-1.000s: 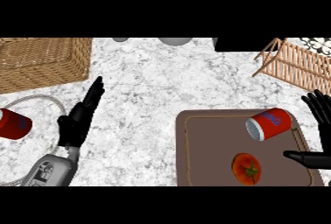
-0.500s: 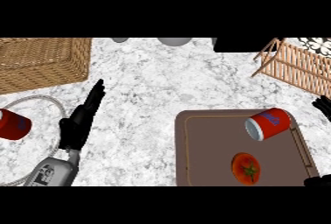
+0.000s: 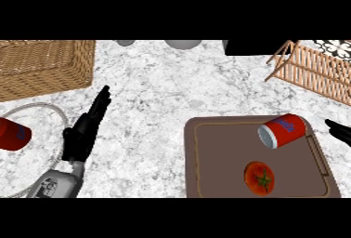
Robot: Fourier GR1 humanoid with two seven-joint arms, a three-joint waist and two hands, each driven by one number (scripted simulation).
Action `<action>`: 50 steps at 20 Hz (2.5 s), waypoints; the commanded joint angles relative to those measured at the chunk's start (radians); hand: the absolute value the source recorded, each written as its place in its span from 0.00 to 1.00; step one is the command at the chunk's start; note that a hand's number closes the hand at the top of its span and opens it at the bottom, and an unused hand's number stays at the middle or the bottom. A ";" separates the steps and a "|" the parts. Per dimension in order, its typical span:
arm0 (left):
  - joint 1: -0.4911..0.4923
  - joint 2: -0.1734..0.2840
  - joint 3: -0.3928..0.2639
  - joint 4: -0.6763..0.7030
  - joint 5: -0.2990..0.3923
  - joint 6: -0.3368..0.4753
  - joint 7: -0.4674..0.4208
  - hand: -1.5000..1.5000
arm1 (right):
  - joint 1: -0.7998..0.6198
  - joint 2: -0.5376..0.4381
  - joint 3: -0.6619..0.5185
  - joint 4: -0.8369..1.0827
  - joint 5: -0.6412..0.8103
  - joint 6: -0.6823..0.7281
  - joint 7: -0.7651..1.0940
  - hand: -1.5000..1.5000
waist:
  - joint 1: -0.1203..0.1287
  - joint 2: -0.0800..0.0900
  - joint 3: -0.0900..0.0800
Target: Pick the tomato from the tray and place it in the tiered shelf
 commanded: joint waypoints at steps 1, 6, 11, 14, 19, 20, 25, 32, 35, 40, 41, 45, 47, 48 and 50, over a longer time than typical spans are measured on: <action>-0.018 -0.023 0.023 0.070 -0.001 -0.009 -0.054 0.50 | 0.104 -0.015 -0.004 -0.160 0.136 -0.040 0.110 0.00 | -0.004 0.004 0.001; -0.027 -0.009 0.053 0.051 0.002 -0.062 -0.032 0.50 | 0.167 0.037 -0.058 -0.344 0.152 0.027 0.264 0.00 | 0.010 0.006 0.002; -0.002 -0.039 0.058 0.029 -0.041 -0.068 -0.044 0.50 | 0.132 0.171 -0.007 -0.346 0.265 0.064 0.294 0.00 | 0.023 0.007 0.002; -0.029 -0.054 0.068 0.017 -0.057 -0.065 -0.004 0.50 | 0.188 0.258 0.041 -0.339 0.384 0.038 0.230 0.00 | 0.021 0.007 0.003; -0.017 -0.079 0.054 0.003 -0.096 -0.057 0.034 0.50 | 0.295 0.357 0.083 -0.388 0.510 0.011 0.184 0.00 | 0.018 0.006 0.003; 0.008 -0.091 0.074 0.040 -0.092 -0.072 -0.047 0.50 | 0.238 0.353 0.035 -0.396 0.461 0.075 0.218 0.00 | 0.021 0.007 0.002; 0.016 -0.090 0.088 -0.015 -0.090 -0.102 0.005 0.50 | 0.285 0.445 0.152 -0.433 0.608 0.067 0.240 0.00 | 0.020 0.006 0.002; 0.018 -0.112 0.120 -0.012 -0.110 -0.130 0.002 0.50 | 0.229 0.480 0.046 -0.319 0.607 0.117 0.160 0.00 | 0.022 0.006 0.003; -0.030 -0.129 0.135 0.071 -0.134 -0.127 -0.025 0.50 | 0.168 0.540 0.148 -0.373 0.680 0.153 0.282 0.00 | 0.023 0.008 0.002; 0.006 -0.155 0.124 0.046 -0.154 -0.131 -0.042 0.50 | 0.197 0.566 0.153 -0.292 0.765 0.120 0.207 0.00 | 0.022 0.007 0.002; 0.017 -0.144 0.128 0.023 -0.168 -0.130 -0.035 0.50 | 0.155 0.593 0.191 -0.288 0.778 0.139 0.247 0.00 | 0.025 0.007 0.002; -0.030 -0.136 0.174 0.012 -0.154 -0.149 0.024 0.50 | 0.140 0.573 0.117 -0.242 0.786 0.151 0.202 0.00 | 0.023 0.007 0.003; -0.024 -0.124 0.168 -0.013 -0.151 -0.177 0.053 0.50 | 0.160 0.564 0.105 -0.330 0.762 0.213 0.249 0.00 | 0.023 0.007 0.002; 0.022 -0.158 0.144 -0.021 -0.171 -0.152 0.018 0.50 | 0.136 0.589 0.123 -0.197 0.825 0.127 0.183 0.00 | 0.025 0.007 0.003; -0.036 -0.152 0.178 0.035 -0.151 -0.186 0.018 0.50 | 0.100 0.612 0.120 -0.143 0.831 0.116 0.168 0.00 | 0.024 0.008 0.003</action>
